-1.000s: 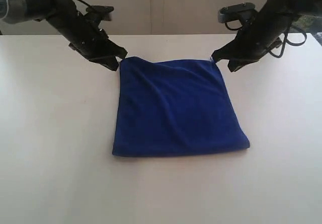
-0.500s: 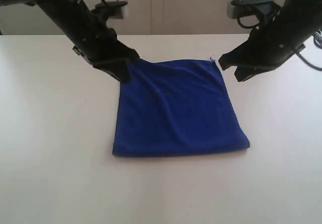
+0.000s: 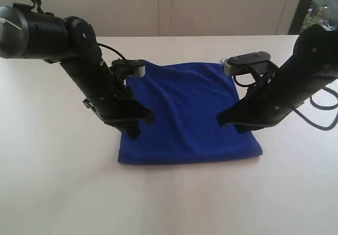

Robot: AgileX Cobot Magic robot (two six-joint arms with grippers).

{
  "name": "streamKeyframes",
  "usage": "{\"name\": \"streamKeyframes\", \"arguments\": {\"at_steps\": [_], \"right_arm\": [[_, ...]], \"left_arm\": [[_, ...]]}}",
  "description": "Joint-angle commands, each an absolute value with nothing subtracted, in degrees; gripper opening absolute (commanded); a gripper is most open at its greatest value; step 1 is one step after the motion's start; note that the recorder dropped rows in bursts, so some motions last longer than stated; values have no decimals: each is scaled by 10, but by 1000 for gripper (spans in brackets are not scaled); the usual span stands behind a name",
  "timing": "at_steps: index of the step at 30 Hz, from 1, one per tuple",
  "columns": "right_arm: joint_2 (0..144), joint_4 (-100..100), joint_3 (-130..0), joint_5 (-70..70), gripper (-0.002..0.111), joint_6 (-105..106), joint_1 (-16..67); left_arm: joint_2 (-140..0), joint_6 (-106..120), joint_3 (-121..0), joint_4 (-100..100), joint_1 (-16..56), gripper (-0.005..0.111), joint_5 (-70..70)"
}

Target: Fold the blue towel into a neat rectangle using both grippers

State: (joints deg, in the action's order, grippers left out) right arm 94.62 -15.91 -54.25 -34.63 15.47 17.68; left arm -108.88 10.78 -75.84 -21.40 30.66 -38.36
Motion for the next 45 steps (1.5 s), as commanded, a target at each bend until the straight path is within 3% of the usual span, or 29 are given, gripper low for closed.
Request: {"name": "streamKeyframes", "arguments": {"at_steps": [1, 14, 22, 45], "right_arm": [[973, -187, -535, -320, 0, 166, 183], [1035, -146, -535, -314, 0, 124, 183], [1035, 0, -535, -364, 0, -10, 183], [1011, -32, -526, -360, 0, -12, 183]], "left_arm": [[-1084, 98, -744, -226, 321, 0, -373], [-1086, 89, -660, -231, 327, 0, -276], [-1086, 89, -657, -231, 327, 0, -276], [-1086, -32, -657, -76, 327, 0, -355]]}}
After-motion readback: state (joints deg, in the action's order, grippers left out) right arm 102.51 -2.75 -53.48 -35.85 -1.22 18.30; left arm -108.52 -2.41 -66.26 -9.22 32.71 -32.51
